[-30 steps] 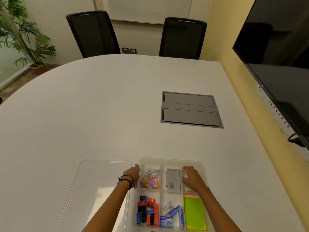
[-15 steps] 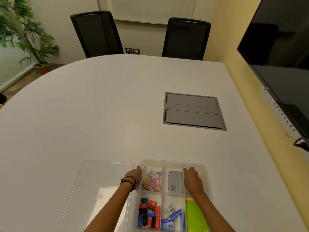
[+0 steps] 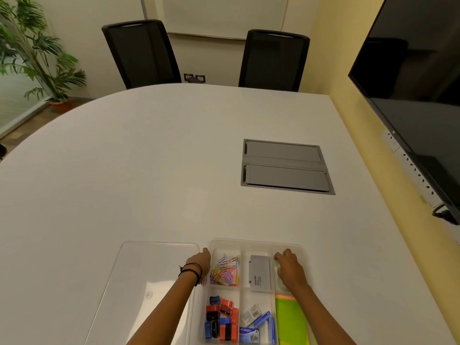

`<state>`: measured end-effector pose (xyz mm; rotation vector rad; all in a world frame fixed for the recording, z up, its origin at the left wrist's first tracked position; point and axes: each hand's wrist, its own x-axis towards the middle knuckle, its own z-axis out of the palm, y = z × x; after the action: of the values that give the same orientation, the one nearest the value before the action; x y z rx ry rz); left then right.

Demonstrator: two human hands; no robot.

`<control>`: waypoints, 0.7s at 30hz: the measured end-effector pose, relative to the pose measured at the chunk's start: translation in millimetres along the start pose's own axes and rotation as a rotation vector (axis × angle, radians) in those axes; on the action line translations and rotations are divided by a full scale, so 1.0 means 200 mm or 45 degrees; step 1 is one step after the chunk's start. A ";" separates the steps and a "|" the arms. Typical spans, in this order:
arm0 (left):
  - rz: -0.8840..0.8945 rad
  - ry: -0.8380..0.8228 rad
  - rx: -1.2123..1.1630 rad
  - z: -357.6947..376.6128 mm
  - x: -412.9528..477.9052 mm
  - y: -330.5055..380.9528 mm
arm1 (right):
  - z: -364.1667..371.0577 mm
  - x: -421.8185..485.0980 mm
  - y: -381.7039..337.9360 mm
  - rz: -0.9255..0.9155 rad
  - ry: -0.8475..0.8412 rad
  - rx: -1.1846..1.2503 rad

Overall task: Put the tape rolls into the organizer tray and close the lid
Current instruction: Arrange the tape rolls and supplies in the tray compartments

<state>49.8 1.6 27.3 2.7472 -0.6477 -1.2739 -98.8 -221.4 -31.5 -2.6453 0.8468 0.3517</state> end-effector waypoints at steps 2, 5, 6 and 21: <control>0.002 -0.002 0.011 0.00 0.00 0.00 | 0.01 0.00 0.00 -0.041 0.000 -0.003; -0.003 -0.016 -0.018 -0.01 0.01 0.00 | 0.00 0.00 0.01 -0.052 0.007 0.036; -0.010 -0.023 -0.039 -0.01 0.01 0.00 | 0.00 0.00 0.01 -0.048 0.008 0.056; 0.011 -0.019 0.010 -0.01 0.02 0.00 | 0.00 -0.01 -0.02 0.029 0.045 0.171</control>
<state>52.9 0.9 25.4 2.7407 -0.6663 -1.2942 -99.3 -217.9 -28.9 -2.5262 0.8802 0.2450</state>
